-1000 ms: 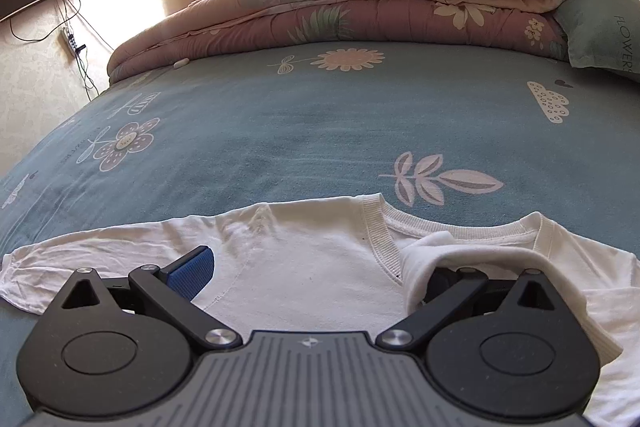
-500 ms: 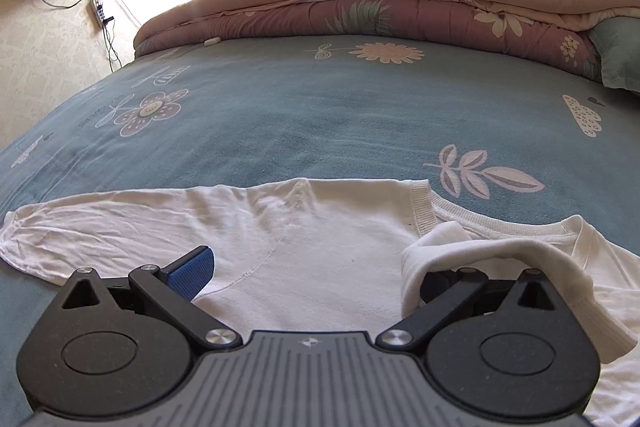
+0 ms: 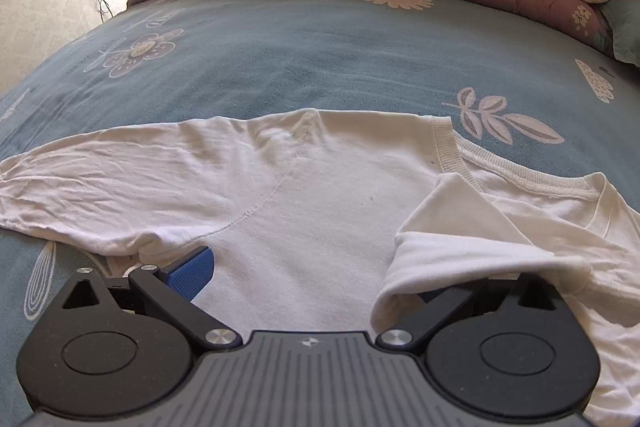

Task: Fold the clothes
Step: 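Lay the sleeve on the body and open the right gripper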

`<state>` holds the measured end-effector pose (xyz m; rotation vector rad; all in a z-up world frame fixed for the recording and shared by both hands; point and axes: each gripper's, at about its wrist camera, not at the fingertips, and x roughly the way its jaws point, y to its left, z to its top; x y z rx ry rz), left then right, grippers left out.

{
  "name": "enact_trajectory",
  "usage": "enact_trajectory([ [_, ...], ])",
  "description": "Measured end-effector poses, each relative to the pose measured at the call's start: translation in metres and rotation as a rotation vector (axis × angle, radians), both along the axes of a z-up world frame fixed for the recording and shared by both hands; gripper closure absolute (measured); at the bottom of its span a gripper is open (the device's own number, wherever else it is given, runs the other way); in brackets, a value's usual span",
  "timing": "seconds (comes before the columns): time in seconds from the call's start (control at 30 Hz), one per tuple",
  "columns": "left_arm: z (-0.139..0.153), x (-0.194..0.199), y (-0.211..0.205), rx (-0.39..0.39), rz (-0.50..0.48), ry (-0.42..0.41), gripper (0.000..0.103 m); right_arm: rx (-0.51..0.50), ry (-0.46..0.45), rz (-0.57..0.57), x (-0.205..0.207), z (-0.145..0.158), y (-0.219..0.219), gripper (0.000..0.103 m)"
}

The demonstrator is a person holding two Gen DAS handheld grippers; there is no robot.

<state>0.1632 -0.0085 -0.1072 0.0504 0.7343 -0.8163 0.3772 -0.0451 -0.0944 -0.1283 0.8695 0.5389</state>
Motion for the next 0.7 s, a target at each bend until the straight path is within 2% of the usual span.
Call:
enact_trajectory([
  [0.2, 0.000, 0.000, -0.002, 0.007, 0.002, -0.005, 0.001, 0.089, 0.120, -0.049, -0.001, 0.017, -0.030, 0.000],
  [0.37, -0.002, -0.002, -0.007, 0.045, -0.001, -0.037, 0.001, 0.239, 0.102, -0.158, -0.006, 0.050, -0.078, 0.000],
  [0.5, -0.006, -0.012, -0.024, 0.161, -0.016, -0.118, 0.001, 0.337, 0.058, -0.221, -0.012, 0.077, -0.107, 0.000],
  [0.57, -0.007, -0.017, -0.034, 0.223, -0.025, -0.158, 0.001, 0.349, 0.030, -0.237, -0.014, 0.090, -0.111, 0.000],
  [0.7, -0.007, -0.021, -0.041, 0.234, -0.048, -0.174, 0.001, 0.332, -0.008, -0.218, -0.019, 0.106, -0.097, 0.000],
])
